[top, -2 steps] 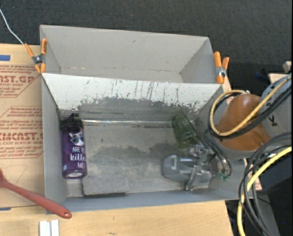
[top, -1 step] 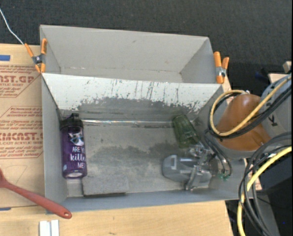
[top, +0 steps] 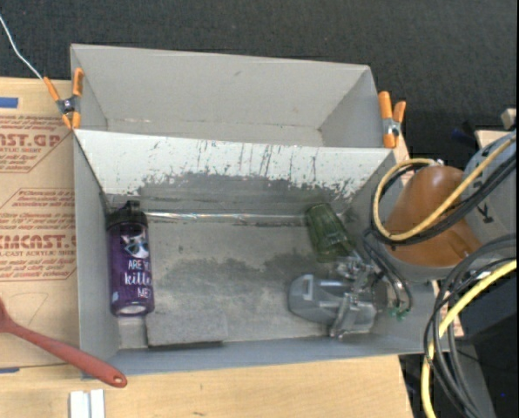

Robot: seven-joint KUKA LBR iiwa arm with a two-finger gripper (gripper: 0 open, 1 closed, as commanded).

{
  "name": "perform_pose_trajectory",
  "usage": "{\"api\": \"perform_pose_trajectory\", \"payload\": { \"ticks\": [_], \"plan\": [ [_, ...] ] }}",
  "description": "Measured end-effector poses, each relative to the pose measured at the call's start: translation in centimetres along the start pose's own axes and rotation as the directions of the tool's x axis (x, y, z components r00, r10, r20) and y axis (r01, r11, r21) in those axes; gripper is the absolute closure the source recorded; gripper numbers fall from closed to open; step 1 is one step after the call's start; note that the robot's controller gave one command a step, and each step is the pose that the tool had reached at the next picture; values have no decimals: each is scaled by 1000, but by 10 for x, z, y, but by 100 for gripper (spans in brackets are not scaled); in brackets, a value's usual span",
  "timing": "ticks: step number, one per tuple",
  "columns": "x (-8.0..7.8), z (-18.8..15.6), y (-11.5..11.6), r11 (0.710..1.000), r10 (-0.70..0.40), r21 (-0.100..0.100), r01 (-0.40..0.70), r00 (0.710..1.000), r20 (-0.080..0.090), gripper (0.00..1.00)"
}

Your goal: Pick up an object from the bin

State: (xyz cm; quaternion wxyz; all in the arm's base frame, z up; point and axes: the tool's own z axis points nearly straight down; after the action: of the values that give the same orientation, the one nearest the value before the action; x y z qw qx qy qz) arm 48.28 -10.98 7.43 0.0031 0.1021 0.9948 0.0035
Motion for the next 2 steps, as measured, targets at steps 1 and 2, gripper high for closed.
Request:
{"api": "perform_pose_trajectory", "payload": {
  "ticks": [1,2],
  "plan": [
    [3,-19,-1,1000,-1,2,1,1000,-13,100],
    [2,-38,-1,1000,0,1,0,1000,-6,100]
  ]
}}
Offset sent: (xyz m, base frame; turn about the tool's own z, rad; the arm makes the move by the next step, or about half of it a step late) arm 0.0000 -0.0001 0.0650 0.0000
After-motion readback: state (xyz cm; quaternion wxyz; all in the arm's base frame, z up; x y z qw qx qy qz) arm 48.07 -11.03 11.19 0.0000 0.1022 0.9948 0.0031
